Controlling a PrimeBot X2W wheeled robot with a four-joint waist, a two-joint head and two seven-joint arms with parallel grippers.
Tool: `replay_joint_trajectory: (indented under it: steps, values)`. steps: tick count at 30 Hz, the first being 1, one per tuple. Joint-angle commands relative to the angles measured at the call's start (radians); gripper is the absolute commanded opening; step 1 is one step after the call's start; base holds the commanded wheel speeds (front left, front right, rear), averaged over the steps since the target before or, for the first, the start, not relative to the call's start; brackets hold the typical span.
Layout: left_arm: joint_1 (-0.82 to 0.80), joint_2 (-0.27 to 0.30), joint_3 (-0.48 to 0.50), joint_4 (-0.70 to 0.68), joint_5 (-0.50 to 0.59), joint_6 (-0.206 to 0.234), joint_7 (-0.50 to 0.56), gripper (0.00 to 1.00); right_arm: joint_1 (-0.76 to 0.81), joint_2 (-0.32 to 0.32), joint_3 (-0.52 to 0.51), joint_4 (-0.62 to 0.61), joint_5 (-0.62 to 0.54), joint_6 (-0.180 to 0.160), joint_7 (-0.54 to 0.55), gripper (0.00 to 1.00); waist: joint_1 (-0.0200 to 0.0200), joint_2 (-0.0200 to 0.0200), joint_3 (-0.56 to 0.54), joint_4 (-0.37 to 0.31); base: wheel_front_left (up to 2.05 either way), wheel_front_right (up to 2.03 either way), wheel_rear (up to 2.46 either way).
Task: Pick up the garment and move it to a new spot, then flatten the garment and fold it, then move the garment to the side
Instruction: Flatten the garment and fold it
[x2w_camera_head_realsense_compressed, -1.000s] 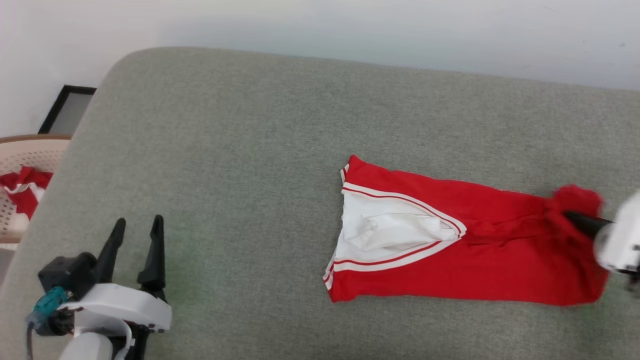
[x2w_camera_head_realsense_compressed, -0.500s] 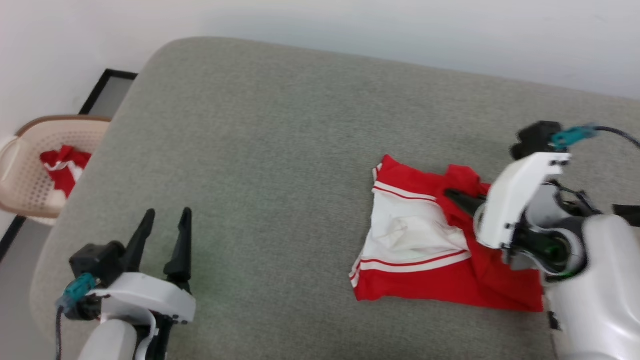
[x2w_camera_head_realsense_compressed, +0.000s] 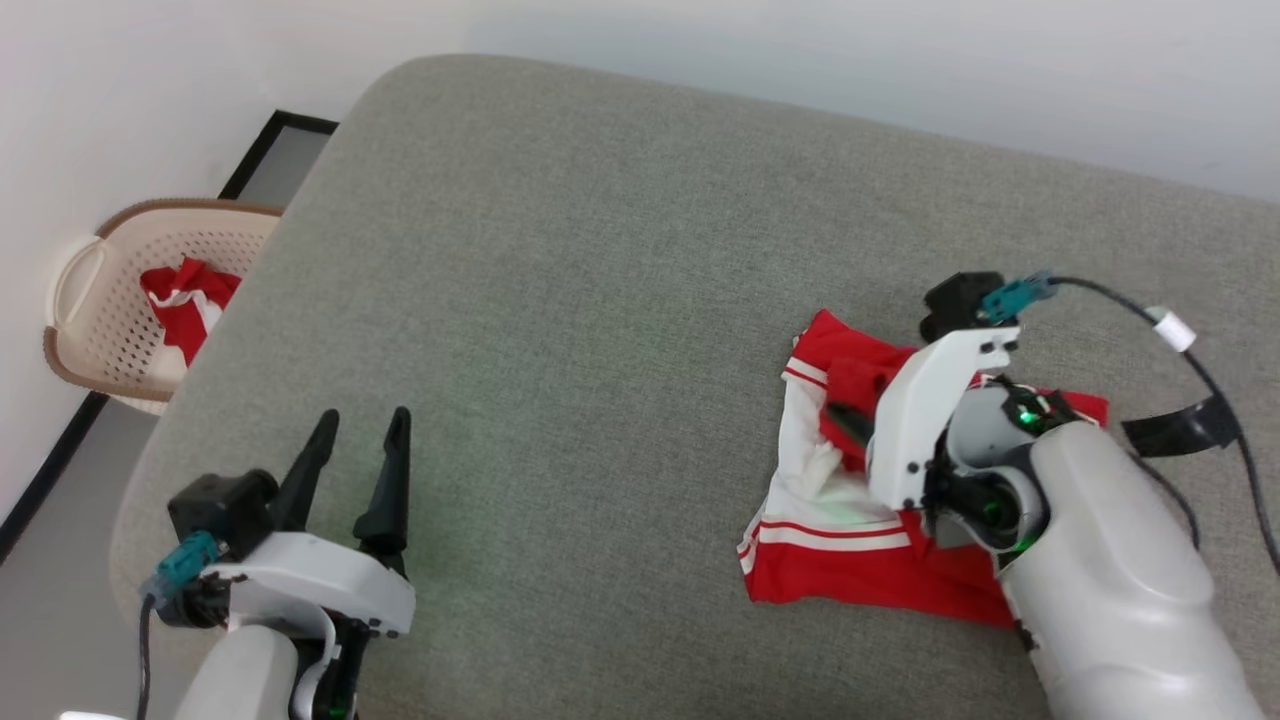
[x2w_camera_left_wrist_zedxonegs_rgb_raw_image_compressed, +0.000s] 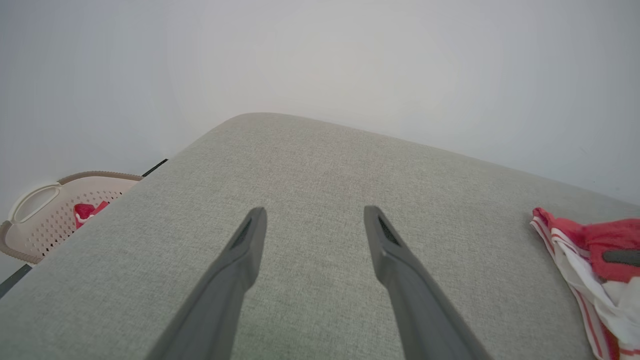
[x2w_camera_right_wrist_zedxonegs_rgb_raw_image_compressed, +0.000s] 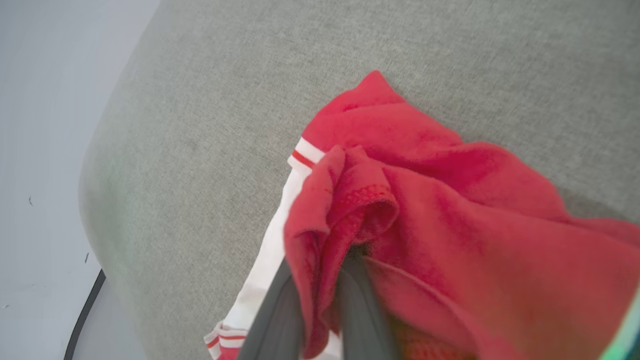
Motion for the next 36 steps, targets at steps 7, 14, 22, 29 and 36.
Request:
replay_joint_trajectory:
  steps: [7,14,22,29,36]
  values:
    - [0.006,0.012,0.005,0.014,-0.004,-0.006,-0.001,1.0,-0.034,0.003,0.096,0.043,0.08,-0.002,-0.046,1.0,0.0,-0.0001,-0.027,-0.026,0.0,0.0,0.0]
    - [0.033,0.038,0.006,0.009,-0.01,-0.007,-0.001,1.0,-0.029,-0.021,0.141,-0.024,0.124,-0.002,-0.068,1.0,0.0,-0.0001,-0.061,-0.077,0.0,0.0,0.0]
    - [0.066,0.074,0.007,-0.012,-0.014,-0.007,-0.001,1.0,0.039,-0.127,0.15,-0.189,0.152,-0.002,-0.145,1.0,0.0,-0.0001,-0.098,-0.16,0.0,0.0,0.0]
    - [0.087,0.099,0.019,-0.022,-0.003,-0.007,-0.001,1.0,0.139,-0.245,0.107,-0.316,0.12,-0.002,-0.299,1.0,0.0,-0.0001,-0.124,-0.241,0.0,0.0,0.0]
    - [0.126,0.117,0.049,-0.032,0.015,-0.007,-0.001,1.0,0.249,-0.338,0.055,-0.376,0.064,-0.002,-0.469,1.0,0.0,-0.0001,-0.153,-0.307,0.0,0.0,0.0]
